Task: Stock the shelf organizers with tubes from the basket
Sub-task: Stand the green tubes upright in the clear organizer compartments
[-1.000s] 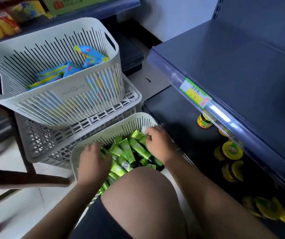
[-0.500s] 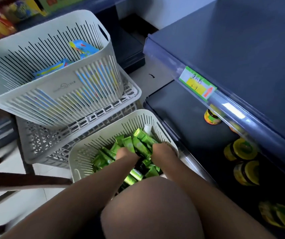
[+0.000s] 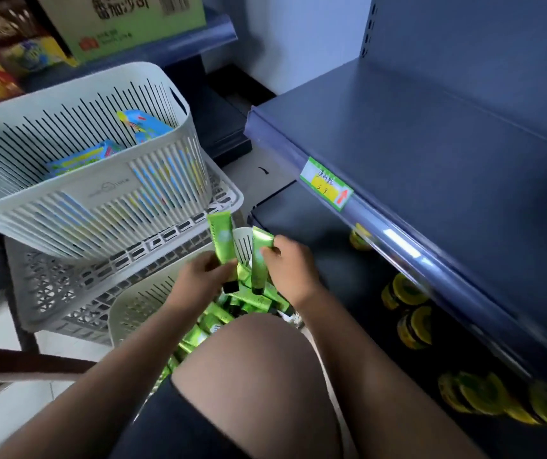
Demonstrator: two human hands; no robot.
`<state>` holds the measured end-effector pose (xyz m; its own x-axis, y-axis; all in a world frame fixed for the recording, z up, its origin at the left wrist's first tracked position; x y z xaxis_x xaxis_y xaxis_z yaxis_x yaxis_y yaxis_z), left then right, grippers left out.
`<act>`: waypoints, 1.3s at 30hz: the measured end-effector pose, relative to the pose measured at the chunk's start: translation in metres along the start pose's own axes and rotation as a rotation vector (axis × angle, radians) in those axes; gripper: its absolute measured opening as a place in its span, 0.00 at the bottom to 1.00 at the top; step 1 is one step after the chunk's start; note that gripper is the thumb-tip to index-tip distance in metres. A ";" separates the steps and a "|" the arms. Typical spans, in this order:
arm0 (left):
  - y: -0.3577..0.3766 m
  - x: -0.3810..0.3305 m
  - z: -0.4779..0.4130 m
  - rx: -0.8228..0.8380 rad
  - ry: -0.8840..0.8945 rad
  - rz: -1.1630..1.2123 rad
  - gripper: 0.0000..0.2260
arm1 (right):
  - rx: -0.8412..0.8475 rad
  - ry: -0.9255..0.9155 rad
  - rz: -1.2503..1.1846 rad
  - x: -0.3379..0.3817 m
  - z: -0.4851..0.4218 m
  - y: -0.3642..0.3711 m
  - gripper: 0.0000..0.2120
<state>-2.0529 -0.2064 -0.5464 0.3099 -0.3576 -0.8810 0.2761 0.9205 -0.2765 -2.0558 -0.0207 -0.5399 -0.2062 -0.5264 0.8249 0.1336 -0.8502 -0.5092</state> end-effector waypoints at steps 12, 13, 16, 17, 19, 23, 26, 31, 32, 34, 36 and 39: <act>0.034 -0.230 0.092 0.299 0.528 -0.001 0.08 | -0.430 -0.167 -0.494 0.117 0.125 -0.195 0.10; 0.045 -0.248 0.100 0.351 0.552 -0.014 0.08 | -0.468 -0.197 -0.505 0.123 0.142 -0.214 0.07; 0.082 -0.295 0.121 0.503 0.625 -0.133 0.06 | -0.601 -0.251 -0.528 0.124 0.193 -0.265 0.06; 0.096 -0.308 0.128 0.546 0.643 -0.166 0.06 | -0.652 -0.265 -0.540 0.119 0.209 -0.280 0.06; 0.125 -0.328 0.139 0.620 0.660 -0.190 0.07 | -0.766 -0.288 -0.571 0.106 0.240 -0.300 0.05; 0.192 -0.344 0.150 0.743 0.681 -0.201 0.10 | -1.021 -0.258 -0.601 0.069 0.285 -0.327 0.06; 0.246 -0.348 0.152 0.828 0.661 -0.181 0.09 | -1.172 -0.236 -0.596 0.042 0.309 -0.350 0.07; 0.333 -0.355 0.155 0.954 0.673 -0.162 0.14 | -1.330 -0.306 -0.628 -0.002 0.334 -0.390 0.09; 0.346 -0.358 0.158 0.973 0.665 -0.158 0.14 | -1.369 -0.306 -0.658 -0.008 0.338 -0.396 0.08; 0.359 -0.361 0.168 0.986 0.664 -0.140 0.13 | -1.451 -0.284 -0.742 -0.014 0.345 -0.403 0.09; 0.364 -0.360 0.181 0.956 0.651 -0.120 0.07 | -1.534 -0.266 -0.790 -0.017 0.355 -0.403 0.10; 0.383 -0.371 0.193 0.979 0.662 -0.128 0.06 | -1.627 -0.294 -0.770 -0.020 0.386 -0.410 0.07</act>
<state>-1.8866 0.2487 -0.2513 -0.2215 -0.0226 -0.9749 0.9378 0.2693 -0.2193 -1.7322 0.3402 -0.2530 0.4235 -0.1939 0.8849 -0.9052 -0.1284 0.4051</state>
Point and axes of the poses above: each hand's wrist, its own z-axis away from the middle knuckle, its own y-axis out of the palm, x = y × z, the point moved 1 cm from there along -z, towards the middle knuckle, and after that the axes turned 11 degrees about x, right-handed, at the moved point
